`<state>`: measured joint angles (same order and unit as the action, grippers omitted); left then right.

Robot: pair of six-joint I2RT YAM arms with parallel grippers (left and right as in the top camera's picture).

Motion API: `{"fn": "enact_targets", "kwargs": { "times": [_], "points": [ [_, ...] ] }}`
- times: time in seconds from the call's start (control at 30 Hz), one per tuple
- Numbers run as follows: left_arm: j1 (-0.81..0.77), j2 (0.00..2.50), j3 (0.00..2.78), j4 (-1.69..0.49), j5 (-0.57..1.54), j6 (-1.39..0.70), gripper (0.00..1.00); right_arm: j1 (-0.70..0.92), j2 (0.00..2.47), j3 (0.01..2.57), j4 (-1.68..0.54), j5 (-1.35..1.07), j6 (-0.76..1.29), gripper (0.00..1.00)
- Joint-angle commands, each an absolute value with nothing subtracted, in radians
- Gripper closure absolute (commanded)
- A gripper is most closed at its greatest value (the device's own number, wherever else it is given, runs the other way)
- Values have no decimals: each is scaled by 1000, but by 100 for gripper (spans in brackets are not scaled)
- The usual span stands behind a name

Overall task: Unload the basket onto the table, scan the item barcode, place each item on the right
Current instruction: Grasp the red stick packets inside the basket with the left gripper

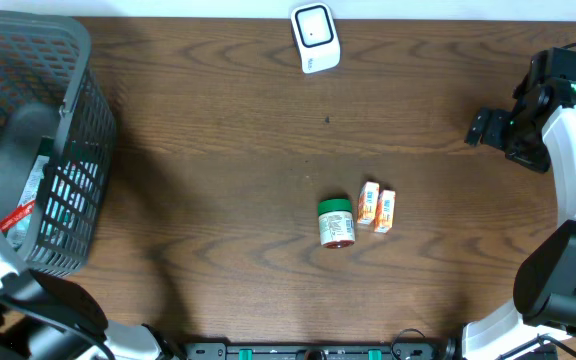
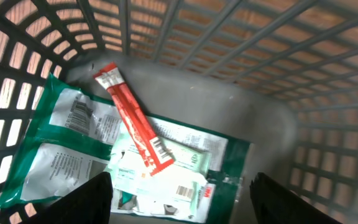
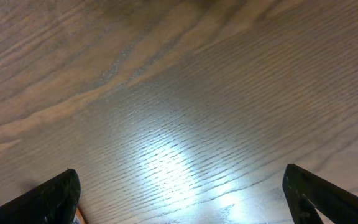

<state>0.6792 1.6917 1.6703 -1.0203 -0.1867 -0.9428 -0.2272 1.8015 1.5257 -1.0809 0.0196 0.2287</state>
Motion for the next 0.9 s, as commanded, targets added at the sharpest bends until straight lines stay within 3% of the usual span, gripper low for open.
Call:
{"fn": "enact_targets", "kwargs": {
  "times": [0.0, 0.47, 0.87],
  "points": [
    [685, 1767, 1650, -1022, -196, -941, 28, -228, 1790, 1537, -1081, 29, 220, 1],
    [766, 2032, 1650, -992, -196, -937, 28, -228, 1790, 1537, -1081, 29, 220, 1],
    [774, 2179, 1644, -976, -144, -937, 37, -228, 1790, 1537, -1081, 29, 220, 1]
  ]
}}
